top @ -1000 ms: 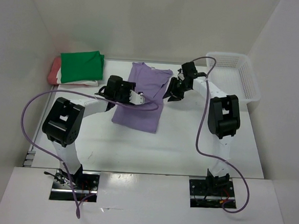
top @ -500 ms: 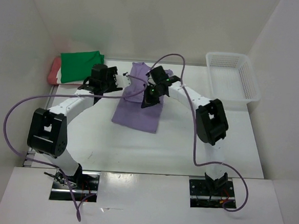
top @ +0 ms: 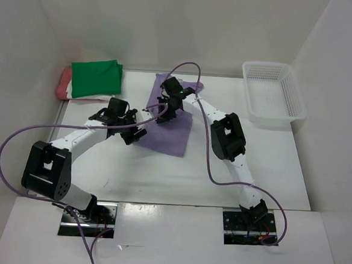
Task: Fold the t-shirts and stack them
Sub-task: Fold the folded rectangular tshirt in 1/3 of the way
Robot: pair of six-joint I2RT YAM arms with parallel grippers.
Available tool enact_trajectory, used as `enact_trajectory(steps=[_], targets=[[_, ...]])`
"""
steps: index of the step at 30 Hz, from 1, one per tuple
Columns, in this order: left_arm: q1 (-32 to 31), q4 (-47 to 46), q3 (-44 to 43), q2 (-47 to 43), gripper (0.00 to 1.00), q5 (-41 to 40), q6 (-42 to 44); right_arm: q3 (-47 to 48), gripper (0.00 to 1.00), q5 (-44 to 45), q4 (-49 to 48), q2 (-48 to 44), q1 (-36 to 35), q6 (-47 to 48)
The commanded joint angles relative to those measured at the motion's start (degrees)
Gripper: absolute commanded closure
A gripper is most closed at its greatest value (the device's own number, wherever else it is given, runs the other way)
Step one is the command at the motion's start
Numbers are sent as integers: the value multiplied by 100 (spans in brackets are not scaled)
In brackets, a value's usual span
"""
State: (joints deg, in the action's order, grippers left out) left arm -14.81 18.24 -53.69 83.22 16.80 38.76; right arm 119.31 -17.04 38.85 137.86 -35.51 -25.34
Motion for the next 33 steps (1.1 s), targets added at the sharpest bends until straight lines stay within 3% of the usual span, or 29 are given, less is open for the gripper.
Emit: enact_trajectory(steps=[1,7,12,19,24,31,33], targets=[[-5,-373,236,194,28,360,-633,584,100,87,157,293,-79,109],[-57,-883,526,440,28,412,-633,1621,100,262,633,953,-79,161],[-110,-1270,798,616,28,298,-572,2640,100,982,1052,1462,-79,161],[-163,-1270,799,731,37,351,-519,3730,100,1625,1239,1902,105,-6],[-163,-1218,746,783,39,403,-466,3855,100,1239,1239,1842,290,143],[-163,-1156,746,679,33,298,-528,2705,100,1097,1247,849,26,513],[-163,-797,615,547,27,237,-134,2302,98,1150,1317,464,26,513]])
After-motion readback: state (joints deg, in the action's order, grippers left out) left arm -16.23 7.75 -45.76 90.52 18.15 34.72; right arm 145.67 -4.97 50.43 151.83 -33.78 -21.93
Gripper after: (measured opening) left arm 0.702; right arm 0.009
